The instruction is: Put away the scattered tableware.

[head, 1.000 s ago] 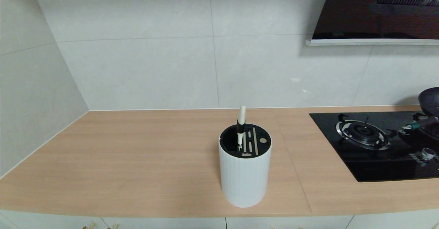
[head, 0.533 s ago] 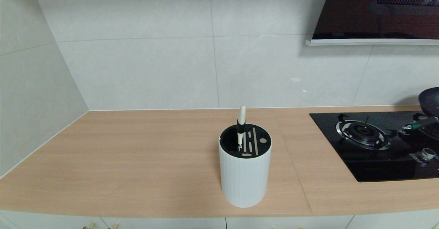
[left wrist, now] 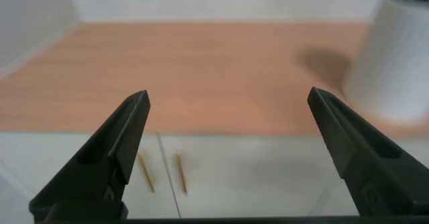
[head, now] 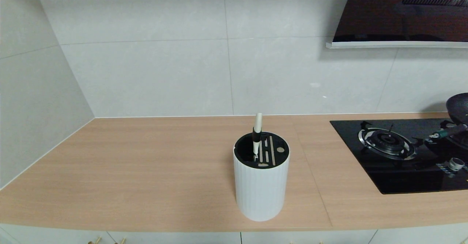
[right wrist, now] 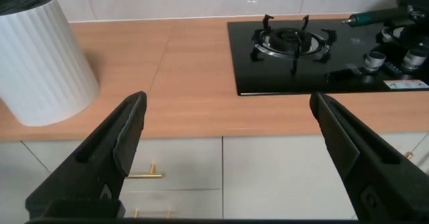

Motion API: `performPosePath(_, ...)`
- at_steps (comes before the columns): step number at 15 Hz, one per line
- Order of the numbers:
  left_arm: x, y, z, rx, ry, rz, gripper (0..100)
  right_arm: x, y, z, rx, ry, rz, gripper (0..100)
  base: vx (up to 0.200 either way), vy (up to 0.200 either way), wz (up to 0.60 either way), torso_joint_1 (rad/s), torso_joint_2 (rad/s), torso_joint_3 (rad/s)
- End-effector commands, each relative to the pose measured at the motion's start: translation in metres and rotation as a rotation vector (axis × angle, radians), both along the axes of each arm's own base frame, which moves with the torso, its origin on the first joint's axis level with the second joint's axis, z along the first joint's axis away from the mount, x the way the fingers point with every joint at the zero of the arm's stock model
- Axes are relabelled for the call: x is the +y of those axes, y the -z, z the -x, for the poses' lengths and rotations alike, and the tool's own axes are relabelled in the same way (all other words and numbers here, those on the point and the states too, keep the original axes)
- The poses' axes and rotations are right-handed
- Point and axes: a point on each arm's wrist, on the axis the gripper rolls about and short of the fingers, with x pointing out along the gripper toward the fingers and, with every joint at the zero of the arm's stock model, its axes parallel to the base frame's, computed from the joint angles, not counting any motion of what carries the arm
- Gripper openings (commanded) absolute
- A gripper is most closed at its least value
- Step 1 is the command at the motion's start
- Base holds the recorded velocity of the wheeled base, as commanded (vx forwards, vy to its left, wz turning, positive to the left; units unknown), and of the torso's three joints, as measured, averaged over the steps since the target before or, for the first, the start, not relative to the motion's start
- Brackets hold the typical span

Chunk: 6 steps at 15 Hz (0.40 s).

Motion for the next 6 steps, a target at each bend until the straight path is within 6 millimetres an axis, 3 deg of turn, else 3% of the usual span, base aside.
performPosePath(1,-0.0001,0.0005,-0.0003,0.004,0.003,-0.003,100,0.0000,0.0014,-0.0004,0.009,-0.001,0.000,100,0.000,0.000,0.00,0.000,0.00,0.000)
performPosePath(6,-0.0001,0.0005,-0.0003,0.004,0.003,-0.003,100,0.0002,0.0013,-0.0004,0.008,-0.009,-0.001,100,0.000,0.000,0.00,0.000,0.00,0.000)
